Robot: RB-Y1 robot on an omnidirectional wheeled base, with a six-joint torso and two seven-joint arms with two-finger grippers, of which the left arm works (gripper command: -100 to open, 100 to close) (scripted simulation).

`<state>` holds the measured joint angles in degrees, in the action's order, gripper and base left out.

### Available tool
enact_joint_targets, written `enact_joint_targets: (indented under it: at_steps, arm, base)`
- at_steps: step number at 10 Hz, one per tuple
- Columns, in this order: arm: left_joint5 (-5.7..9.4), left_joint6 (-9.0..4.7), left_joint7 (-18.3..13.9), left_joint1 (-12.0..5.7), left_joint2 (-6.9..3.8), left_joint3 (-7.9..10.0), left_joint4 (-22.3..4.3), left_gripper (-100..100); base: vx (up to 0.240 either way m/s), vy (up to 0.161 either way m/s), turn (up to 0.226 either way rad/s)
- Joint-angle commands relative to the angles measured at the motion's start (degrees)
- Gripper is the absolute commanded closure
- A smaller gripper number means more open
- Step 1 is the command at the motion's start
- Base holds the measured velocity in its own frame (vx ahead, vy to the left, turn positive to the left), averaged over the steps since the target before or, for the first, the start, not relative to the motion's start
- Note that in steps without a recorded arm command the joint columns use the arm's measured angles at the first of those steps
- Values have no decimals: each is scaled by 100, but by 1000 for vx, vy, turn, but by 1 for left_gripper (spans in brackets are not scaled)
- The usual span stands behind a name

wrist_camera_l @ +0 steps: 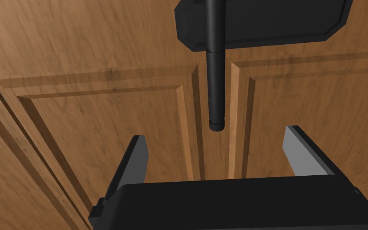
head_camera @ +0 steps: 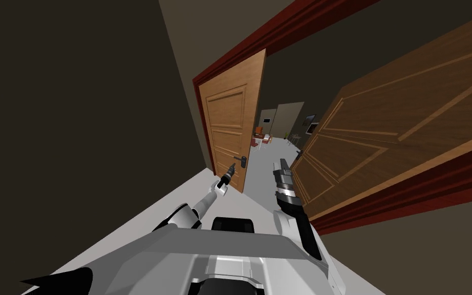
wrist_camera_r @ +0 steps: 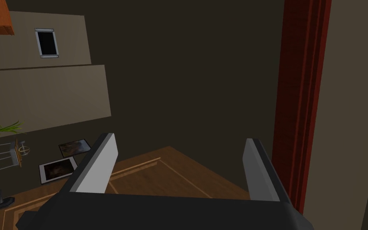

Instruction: Push the door open

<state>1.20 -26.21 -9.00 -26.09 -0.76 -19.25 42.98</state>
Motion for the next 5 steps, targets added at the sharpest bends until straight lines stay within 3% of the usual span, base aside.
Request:
enact_joint_targets:
  at_steps: [1, 4, 5]
  arm:
    - [4, -8, -19, -119, 62, -54, -198, -100]
    - [7, -9, -30, -249, 154, -107, -410, -100]
    - [6, -10, -28, -207, 124, -94, -348, -100]
  base:
    - [94, 101, -84]
    - [70, 76, -46]
    - [32, 25, -15]
